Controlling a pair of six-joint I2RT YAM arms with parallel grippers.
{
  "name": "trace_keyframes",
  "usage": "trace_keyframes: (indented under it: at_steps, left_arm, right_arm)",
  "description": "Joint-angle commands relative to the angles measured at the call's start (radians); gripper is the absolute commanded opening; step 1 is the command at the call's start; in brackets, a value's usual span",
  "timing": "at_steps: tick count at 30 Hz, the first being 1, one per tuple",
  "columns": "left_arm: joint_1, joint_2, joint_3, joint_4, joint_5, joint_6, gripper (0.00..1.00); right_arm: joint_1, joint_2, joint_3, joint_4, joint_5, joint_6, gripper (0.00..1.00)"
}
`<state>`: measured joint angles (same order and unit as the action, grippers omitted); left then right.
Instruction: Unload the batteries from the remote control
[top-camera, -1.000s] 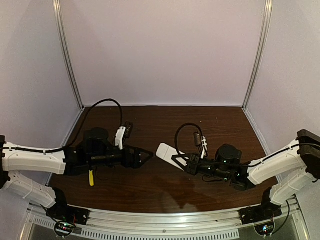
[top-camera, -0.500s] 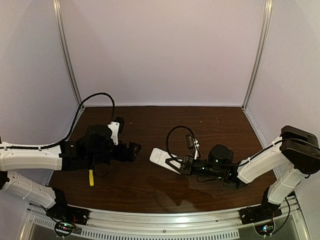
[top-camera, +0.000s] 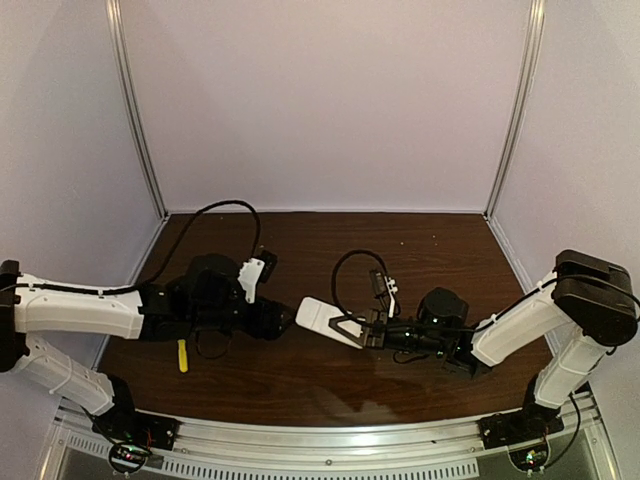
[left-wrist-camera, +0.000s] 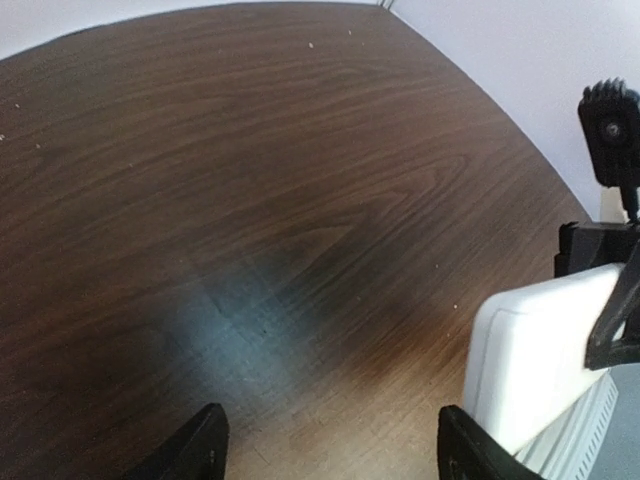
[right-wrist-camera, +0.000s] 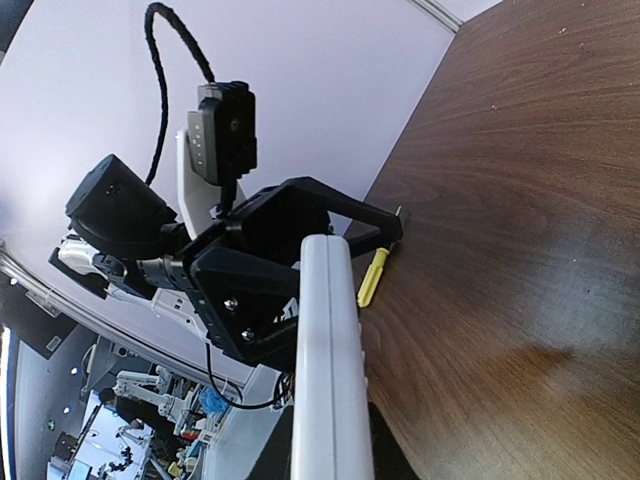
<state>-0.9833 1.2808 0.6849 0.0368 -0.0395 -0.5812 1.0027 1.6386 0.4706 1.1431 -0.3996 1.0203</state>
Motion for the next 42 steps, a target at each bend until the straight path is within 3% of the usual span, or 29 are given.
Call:
trace_keyframes:
  at_steps: [1,7,9,18,26,34,42]
  left_arm:
    - [0.0,0.057,0.05,0.095,0.159,-0.005,0.72]
    - [-0.023,0.085,0.08,0.119,0.194,-0.013,0.72]
    - [-0.028,0.084,0.09,0.101,0.182,-0.01,0.78]
    - [-0.03,0.008,0.091,-0.024,0.0,-0.006,0.8]
    - [-0.031,0.017,0.095,0.043,0.17,0.029,0.8]
    - [-0.03,0.017,0.109,-0.032,0.032,-0.005,0.8]
    - [-0.03,0.019,0.092,-0.021,0.091,0.008,0.8]
  right_arm:
    - [-0.004,0.007,-0.001,0.065,-0.014,0.027,0.0]
    - [-0.005,0.001,-0.014,0.031,0.014,0.044,0.0]
    - [-0.006,-0.008,-0.014,-0.014,0.039,0.043,0.0]
    - [-0.015,-0.065,-0.026,-0.107,0.085,0.036,0.0]
    - [-0.015,-0.025,0.005,-0.092,0.063,0.049,0.0]
    - [-0.015,0.012,0.029,-0.056,0.032,0.066,0.0]
    - [-0.015,0.025,0.046,-0.043,0.023,0.069,0.0]
